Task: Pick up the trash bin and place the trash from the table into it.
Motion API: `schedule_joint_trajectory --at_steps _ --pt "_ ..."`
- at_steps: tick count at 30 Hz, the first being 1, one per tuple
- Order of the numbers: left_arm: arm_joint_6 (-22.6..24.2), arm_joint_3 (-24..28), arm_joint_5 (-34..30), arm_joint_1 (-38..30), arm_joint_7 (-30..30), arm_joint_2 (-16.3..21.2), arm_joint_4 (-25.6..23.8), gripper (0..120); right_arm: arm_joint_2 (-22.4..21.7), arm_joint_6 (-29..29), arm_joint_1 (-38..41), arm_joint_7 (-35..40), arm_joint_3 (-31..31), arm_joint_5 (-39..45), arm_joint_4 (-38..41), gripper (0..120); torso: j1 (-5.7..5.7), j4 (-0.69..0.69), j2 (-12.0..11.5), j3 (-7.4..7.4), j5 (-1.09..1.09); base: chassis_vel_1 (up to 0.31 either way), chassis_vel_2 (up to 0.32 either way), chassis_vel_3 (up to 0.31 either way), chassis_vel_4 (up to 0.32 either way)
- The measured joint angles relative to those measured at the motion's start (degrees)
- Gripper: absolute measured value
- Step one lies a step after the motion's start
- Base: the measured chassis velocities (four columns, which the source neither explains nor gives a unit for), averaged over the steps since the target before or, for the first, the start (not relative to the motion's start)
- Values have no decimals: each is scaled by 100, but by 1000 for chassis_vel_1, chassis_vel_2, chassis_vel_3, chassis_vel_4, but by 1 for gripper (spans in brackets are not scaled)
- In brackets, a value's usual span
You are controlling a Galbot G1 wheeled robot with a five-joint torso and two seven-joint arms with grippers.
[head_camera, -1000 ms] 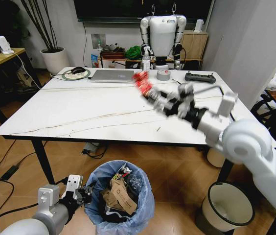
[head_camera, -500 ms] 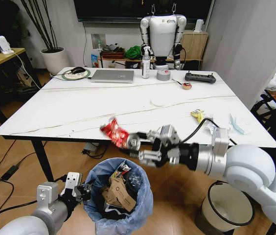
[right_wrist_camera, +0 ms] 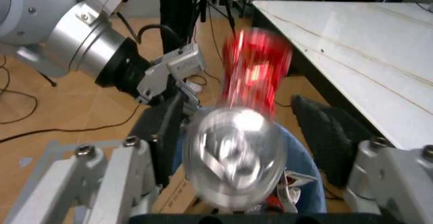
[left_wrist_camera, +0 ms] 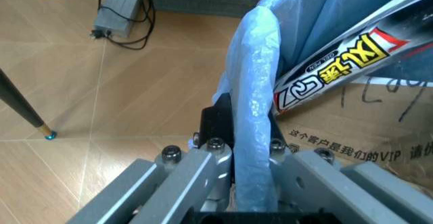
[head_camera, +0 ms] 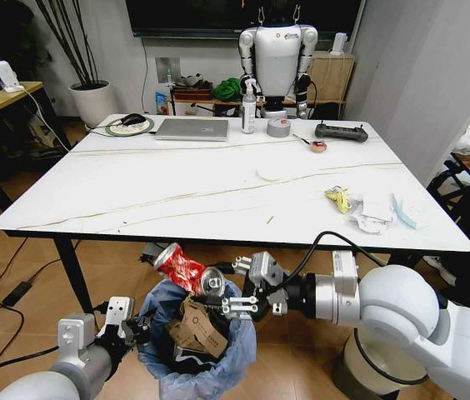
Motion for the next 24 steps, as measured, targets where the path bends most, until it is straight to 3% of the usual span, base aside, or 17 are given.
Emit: schedule_joint_trajectory --at_steps 10,18,24 --pt "0 -41 12 48 -3 -13 0 0 -41 41 -234 128 164 -240 -31 98 0 0 0 0 0 0 0 0 0" --pt "0 -42 25 52 2 -19 0 0 65 31 -226 684 393 135 -46 100 0 -1 0 0 0 0 0 0 0" --pt "0 -23 241 138 289 -99 0 0 518 -137 189 2428 616 1104 -117 100 0 1 0 0 0 0 0 0 0"
